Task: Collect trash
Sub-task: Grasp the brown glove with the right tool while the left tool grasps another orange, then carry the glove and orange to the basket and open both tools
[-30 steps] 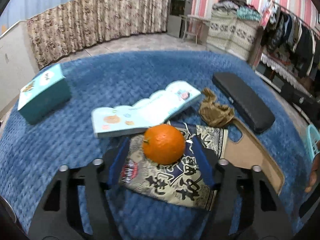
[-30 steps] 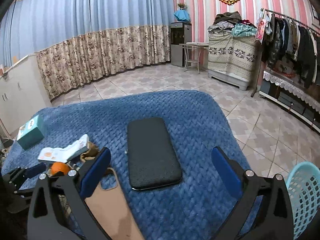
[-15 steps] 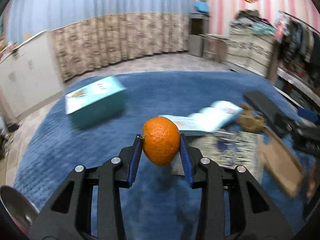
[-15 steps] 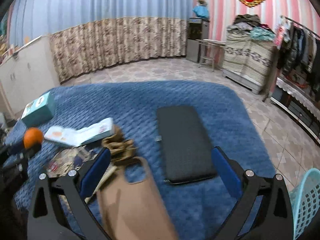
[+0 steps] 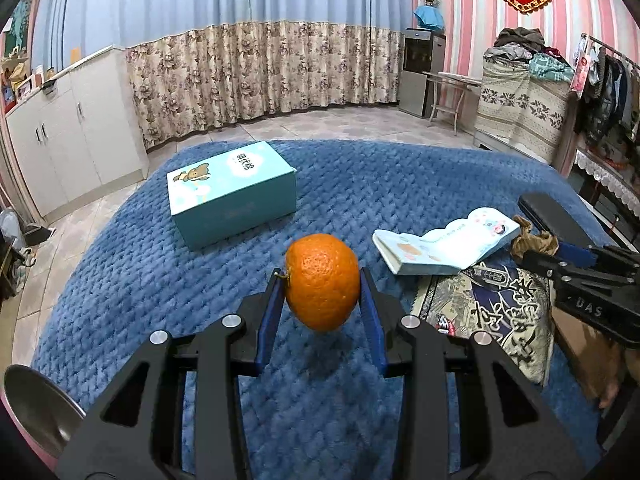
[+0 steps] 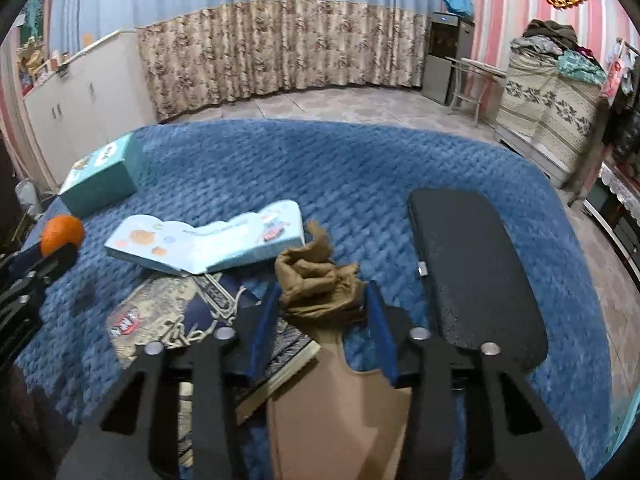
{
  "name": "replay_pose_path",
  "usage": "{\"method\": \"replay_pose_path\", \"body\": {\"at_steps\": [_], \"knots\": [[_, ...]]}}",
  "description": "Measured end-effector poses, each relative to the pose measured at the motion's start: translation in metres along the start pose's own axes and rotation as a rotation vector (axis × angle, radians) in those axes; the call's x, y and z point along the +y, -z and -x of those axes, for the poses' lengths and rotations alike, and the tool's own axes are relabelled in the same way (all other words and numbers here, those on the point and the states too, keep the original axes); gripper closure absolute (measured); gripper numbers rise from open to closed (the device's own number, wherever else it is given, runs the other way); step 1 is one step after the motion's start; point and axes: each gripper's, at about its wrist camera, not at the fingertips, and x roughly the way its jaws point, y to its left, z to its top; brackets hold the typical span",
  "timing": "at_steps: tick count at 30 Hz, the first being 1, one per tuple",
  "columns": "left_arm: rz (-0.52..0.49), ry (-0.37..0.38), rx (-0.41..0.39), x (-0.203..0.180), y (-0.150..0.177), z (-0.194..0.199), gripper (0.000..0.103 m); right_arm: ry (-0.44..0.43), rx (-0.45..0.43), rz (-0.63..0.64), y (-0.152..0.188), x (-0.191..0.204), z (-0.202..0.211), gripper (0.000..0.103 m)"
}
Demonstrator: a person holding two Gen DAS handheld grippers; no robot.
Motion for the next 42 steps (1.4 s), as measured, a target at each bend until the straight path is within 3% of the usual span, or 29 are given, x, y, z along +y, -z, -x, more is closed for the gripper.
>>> {"method": "replay_pose_path", "body": {"at_steps": [5,9,16,22,25,32,42], "knots": [[-0.015,0.019,-0.023,-0.012,-0.007,0.014,0.067,0.008,-0.073,-0.031,0.000,-0.015,0.035,0.062],[-0.047,0.088,-0.055,-0.036,-0.014,0.036,0.067,0.040,-0.138,-0.116,0.011,-0.044,0.083,0.062],[-0.156,0.266,-0.119,-0.116,-0.028,0.082,0.067,0.192,-0.248,-0.226,0.052,-0.100,0.187,0.062],[-0.200,0.427,-0.127,-0.184,-0.025,0.107,0.067,0.410,-0.254,-0.314,0.101,-0.156,0.244,0.062],[-0.245,0.487,-0.118,-0.221,-0.013,0.115,0.067,0.485,-0.263,-0.387,0.126,-0.193,0.260,0.062],[-0.354,0.592,-0.111,-0.306,0.018,0.129,0.067,0.550,-0.258,-0.490,0.167,-0.252,0.272,0.062],[-0.481,0.723,-0.102,-0.402,0.053,0.137,0.067,0.555,-0.262,-0.661,0.206,-0.317,0.269,0.062]]}}
